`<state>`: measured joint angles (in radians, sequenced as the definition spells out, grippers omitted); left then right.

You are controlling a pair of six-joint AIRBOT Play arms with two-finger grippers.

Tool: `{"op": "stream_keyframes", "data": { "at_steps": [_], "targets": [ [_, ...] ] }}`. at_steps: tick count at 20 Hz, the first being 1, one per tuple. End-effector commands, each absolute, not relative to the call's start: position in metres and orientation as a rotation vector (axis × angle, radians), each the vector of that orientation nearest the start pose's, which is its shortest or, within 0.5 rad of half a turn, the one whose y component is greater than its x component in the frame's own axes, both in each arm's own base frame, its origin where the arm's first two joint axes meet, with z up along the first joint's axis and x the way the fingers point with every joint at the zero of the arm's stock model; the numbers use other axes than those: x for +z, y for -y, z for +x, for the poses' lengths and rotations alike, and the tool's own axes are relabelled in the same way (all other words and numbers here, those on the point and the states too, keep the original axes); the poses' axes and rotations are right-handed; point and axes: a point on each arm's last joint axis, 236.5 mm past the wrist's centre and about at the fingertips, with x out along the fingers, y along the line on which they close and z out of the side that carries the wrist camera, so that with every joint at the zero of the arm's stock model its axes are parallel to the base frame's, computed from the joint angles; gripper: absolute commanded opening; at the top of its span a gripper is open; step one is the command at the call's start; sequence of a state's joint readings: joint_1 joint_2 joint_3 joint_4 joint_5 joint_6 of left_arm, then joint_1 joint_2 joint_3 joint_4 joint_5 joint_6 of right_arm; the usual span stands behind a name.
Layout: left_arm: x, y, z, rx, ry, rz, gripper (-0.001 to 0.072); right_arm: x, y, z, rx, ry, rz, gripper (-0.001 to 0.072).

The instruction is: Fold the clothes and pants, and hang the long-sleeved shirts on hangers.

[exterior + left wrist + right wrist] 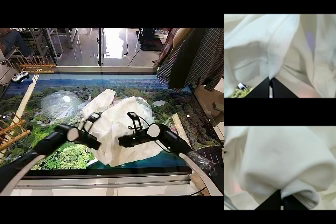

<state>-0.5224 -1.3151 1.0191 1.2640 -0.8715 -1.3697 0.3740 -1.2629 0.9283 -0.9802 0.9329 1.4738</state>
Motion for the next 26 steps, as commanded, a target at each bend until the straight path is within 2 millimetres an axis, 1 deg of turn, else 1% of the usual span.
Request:
{"op": "stream_keyframes", "data": {
  "at_steps": [1,2,3,4,5,6,7,8,9,10,11,12,13,14,15,16,17,18,19,20,21,22,23,24,25,26],
  "targets": [
    [0.046,0.225,0.333,-0.722,-1.031,0.076,0.0017,0.027,-0.221,0.341,0.581,-1.190,0.222,0.0025],
    [0.080,0.221,0.328,-0.768,-0.981,0.028,0.0018,0.064,-0.211,0.339,0.602,-1.157,0.151,0.0025],
    [0.124,0.218,0.324,-0.814,-0.897,-0.024,0.0017,0.107,-0.202,0.334,0.621,-1.105,0.092,0.0025],
    [0.177,0.216,0.319,-0.857,-0.780,-0.064,0.0017,0.163,-0.199,0.324,0.663,-1.019,0.053,0.0025],
    [0.235,0.216,0.313,-0.892,-0.642,-0.100,0.0016,0.223,-0.201,0.308,0.717,-0.905,0.025,0.0025],
    [0.298,0.217,0.300,-0.934,-0.477,-0.112,0.0016,0.282,-0.206,0.290,0.773,-0.773,0.026,0.0025],
    [0.366,0.218,0.282,-0.974,-0.288,-0.101,0.0017,0.342,-0.207,0.276,0.809,-0.605,0.023,0.0025],
    [0.422,0.216,0.265,-0.982,-0.128,-0.080,0.0017,0.402,-0.201,0.267,0.802,-0.402,-0.010,0.0025],
    [0.471,0.209,0.252,-0.953,0.011,-0.053,0.0017,0.453,-0.189,0.266,0.751,-0.226,-0.020,0.0025],
    [0.503,0.202,0.248,-0.915,0.105,-0.032,0.0017,0.488,-0.180,0.271,0.701,-0.101,-0.006,0.0024],
    [0.526,0.192,0.254,-0.860,0.169,-0.031,0.0016,0.513,-0.176,0.282,0.671,-0.004,0.023,0.0024],
    [0.538,0.185,0.270,-0.814,0.198,-0.058,0.0016,0.522,-0.178,0.301,0.654,0.044,0.058,0.0024],
    [0.540,0.183,0.292,-0.789,0.201,-0.098,0.0017,0.517,-0.184,0.333,0.641,0.048,0.093,0.0024],
    [0.529,0.183,0.316,-0.777,0.166,-0.132,0.0017,0.501,-0.195,0.367,0.645,0.008,0.154,0.0024],
    [0.507,0.190,0.340,-0.790,0.080,-0.175,0.0017,0.474,-0.204,0.407,0.645,-0.054,0.218,0.0024],
    [0.475,0.201,0.358,-0.821,-0.028,-0.175,0.0016,0.442,-0.216,0.441,0.664,-0.130,0.277,0.0024],
    [0.442,0.212,0.370,-0.860,-0.139,-0.162,0.0015,0.404,-0.225,0.474,0.681,-0.221,0.353,0.0025],
    [0.406,0.223,0.380,-0.894,-0.249,-0.163,0.0014,0.368,-0.231,0.501,0.692,-0.304,0.422,0.0028],
    [0.375,0.229,0.390,-0.902,-0.329,-0.177,0.0014,0.331,-0.235,0.523,0.709,-0.398,0.501,0.0079],
    [0.338,0.236,0.400,-0.897,-0.408,-0.180,0.0014,0.298,-0.238,0.530,0.735,-0.509,0.568,0.0311],
    [0.300,0.238,0.407,-0.872,-0.488,-0.168,0.0014,0.261,-0.239,0.526,0.766,-0.648,0.577,0.0528],
    [0.257,0.239,0.412,-0.839,-0.563,-0.137,0.0014,0.224,-0.235,0.510,0.784,-0.807,0.534,0.0537],
    [0.219,0.239,0.414,-0.813,-0.618,-0.097,0.0014,0.190,-0.226,0.490,0.766,-0.964,0.483,0.0537],
    [0.182,0.240,0.414,-0.786,-0.674,-0.074,0.0014,0.158,-0.213,0.471,0.712,-1.112,0.440,0.0539],
    [0.150,0.240,0.410,-0.771,-0.724,-0.055,0.0015,0.130,-0.207,0.448,0.676,-1.255,0.404,0.0549],
    [0.119,0.241,0.402,-0.763,-0.782,-0.060,0.0015,0.109,-0.211,0.432,0.658,-1.356,0.421,0.0550]
  ]
}}
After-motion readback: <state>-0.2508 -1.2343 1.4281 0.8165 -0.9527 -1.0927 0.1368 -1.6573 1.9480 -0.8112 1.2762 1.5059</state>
